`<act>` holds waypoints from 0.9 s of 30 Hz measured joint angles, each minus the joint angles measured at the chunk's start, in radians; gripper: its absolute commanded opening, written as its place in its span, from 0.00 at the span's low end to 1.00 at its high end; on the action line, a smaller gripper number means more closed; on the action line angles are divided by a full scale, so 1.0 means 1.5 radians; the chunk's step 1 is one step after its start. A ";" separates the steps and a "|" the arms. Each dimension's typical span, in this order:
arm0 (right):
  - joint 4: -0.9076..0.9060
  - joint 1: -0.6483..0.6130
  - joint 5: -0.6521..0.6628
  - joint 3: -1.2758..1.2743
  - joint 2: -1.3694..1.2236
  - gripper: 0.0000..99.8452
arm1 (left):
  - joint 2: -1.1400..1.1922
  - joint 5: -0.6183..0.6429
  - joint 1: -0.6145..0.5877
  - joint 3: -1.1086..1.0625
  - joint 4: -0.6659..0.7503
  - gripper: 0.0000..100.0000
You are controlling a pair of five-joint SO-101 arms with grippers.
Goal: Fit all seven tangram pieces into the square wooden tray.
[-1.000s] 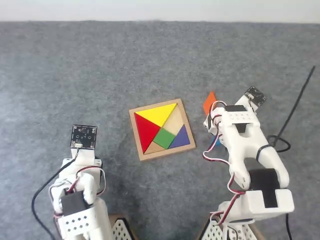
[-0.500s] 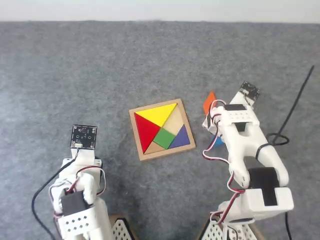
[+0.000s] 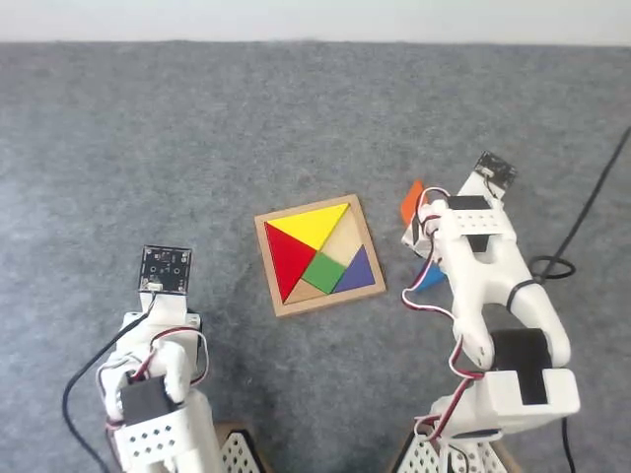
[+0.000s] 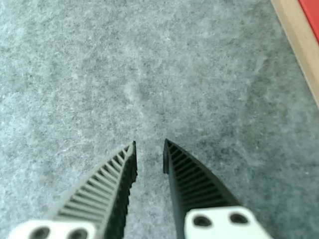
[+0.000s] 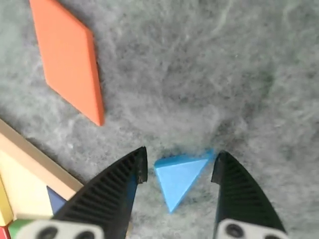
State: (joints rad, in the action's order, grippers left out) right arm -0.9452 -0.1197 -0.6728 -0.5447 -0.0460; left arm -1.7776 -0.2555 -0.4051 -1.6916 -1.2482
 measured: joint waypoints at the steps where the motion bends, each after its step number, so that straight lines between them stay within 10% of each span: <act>1: 0.000 0.000 0.000 0.000 0.000 0.21 | 0.000 0.000 0.000 0.000 0.000 0.09; 27: -0.056 -0.001 0.057 0.116 -0.118 0.21 | 0.000 0.000 0.000 0.000 0.000 0.09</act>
State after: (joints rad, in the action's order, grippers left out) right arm -1.0296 -0.1212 -0.5869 -0.3713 -0.2225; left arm -1.7776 -0.2555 -0.4051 -1.6916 -1.2482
